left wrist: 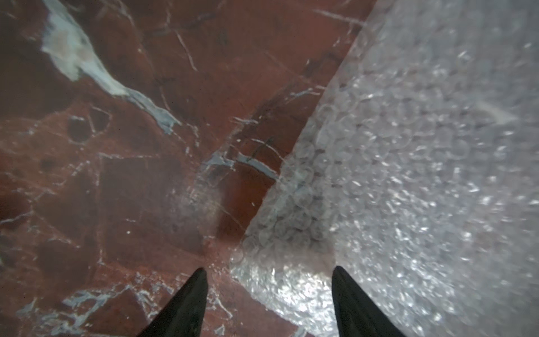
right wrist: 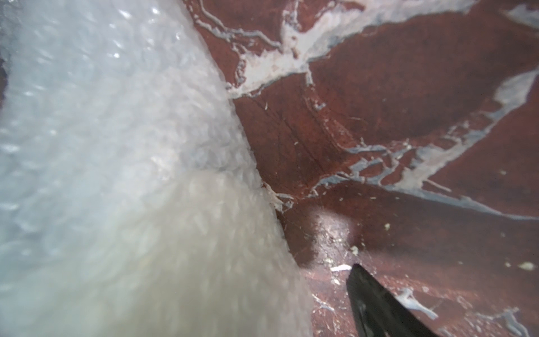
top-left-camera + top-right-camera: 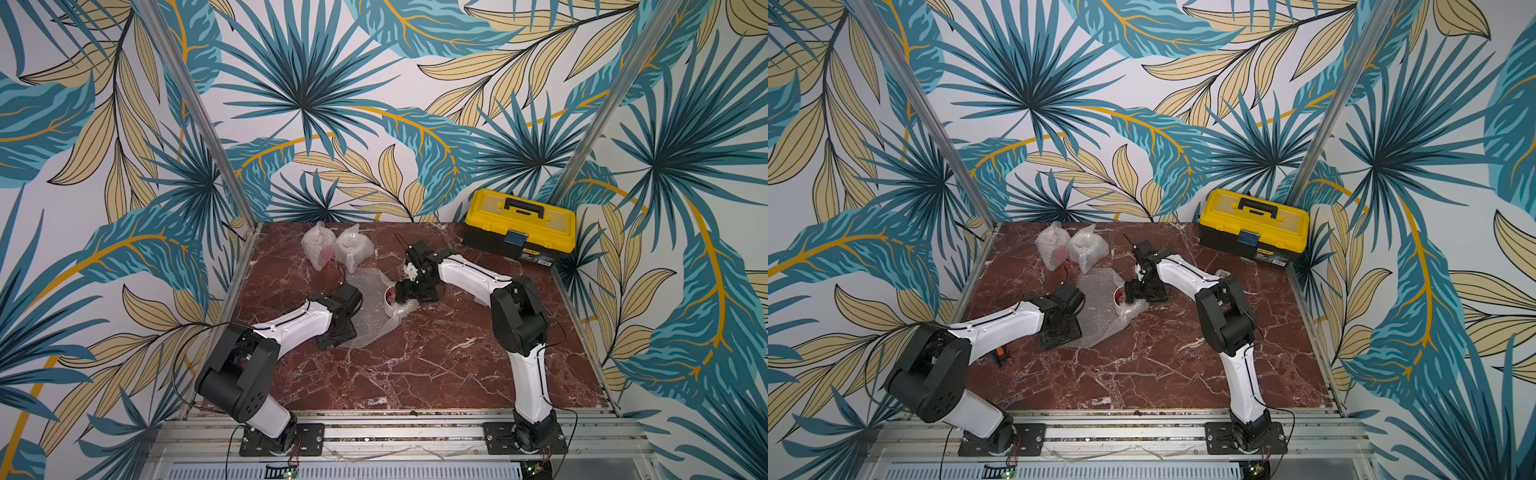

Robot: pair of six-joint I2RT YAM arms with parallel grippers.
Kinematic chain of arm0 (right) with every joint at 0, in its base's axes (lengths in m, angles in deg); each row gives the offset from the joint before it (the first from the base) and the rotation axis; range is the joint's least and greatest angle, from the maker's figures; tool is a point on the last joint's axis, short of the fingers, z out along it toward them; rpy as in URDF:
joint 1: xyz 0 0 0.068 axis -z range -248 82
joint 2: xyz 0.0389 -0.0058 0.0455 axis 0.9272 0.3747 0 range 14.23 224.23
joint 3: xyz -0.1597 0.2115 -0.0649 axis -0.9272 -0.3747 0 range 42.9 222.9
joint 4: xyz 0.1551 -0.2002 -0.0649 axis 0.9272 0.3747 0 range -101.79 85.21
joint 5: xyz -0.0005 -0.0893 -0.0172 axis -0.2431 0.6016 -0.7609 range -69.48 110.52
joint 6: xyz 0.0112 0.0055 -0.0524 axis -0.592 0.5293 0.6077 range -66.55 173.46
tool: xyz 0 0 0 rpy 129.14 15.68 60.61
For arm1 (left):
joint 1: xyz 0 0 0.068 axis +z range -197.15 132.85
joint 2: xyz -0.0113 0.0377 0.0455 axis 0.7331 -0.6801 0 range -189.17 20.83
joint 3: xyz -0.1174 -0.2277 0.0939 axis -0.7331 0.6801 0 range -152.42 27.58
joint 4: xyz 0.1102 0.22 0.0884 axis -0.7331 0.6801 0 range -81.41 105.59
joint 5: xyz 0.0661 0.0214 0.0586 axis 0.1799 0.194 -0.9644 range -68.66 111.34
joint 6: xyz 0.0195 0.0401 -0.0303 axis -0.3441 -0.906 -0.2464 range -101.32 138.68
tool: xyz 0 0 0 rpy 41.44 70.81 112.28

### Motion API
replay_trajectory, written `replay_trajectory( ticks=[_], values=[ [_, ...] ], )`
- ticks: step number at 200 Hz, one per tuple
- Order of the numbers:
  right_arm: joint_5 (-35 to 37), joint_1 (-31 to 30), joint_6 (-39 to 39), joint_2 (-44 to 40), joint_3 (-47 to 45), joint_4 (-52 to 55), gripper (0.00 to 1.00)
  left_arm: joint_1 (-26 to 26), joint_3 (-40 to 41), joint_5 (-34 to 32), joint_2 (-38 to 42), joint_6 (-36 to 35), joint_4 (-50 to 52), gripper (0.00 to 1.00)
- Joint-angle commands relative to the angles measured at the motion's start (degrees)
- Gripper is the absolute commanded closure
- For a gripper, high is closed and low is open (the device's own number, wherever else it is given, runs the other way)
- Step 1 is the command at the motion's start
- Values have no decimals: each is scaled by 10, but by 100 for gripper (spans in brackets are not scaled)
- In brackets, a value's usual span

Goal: Wrap mugs in bubble wrap
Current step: Wrap the mug in bubble wrap.

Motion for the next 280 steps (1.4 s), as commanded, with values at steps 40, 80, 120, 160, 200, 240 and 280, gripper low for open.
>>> replay_trajectory(
  ticks=[40,80,120,160,200,240,280],
  values=[
    [14,-7,13,19,-9,37,12,7,52,23,-18,15,-71,50],
    [14,-7,13,19,-12,37,12,8,31,26,-14,6,-83,87],
    [14,-7,14,18,-17,35,12,2,-16,100,49,-58,-145,100],
    [4,-7,10,22,-18,30,12,-21,-96,191,77,-125,-187,100],
    [-13,-7,6,24,-19,23,12,-26,-175,252,32,-131,-221,100],
    [-25,-7,5,23,-20,21,12,-28,-221,287,-15,-108,-276,100],
    [-53,-5,1,21,-16,14,12,-28,-225,295,-46,-67,-340,100]
  ],
)
